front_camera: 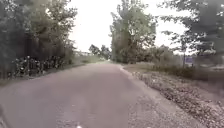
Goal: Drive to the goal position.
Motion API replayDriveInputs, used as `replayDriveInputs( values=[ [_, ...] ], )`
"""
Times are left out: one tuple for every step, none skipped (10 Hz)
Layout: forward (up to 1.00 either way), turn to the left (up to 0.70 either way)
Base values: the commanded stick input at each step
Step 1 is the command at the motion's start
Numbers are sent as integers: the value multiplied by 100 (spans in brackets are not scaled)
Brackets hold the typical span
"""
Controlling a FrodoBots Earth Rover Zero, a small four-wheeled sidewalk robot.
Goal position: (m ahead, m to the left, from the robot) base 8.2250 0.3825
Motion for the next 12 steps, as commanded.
replayDriveInputs(
  values=[
    [100,0],
    [100,0],
    [100,0],
    [100,0],
    [100,0],
    [100,0],
    [100,-1],
    [100,-2],
    [100,-2],
    [100,-2],
    [100,-2],
    [100,-4]
  ],
)
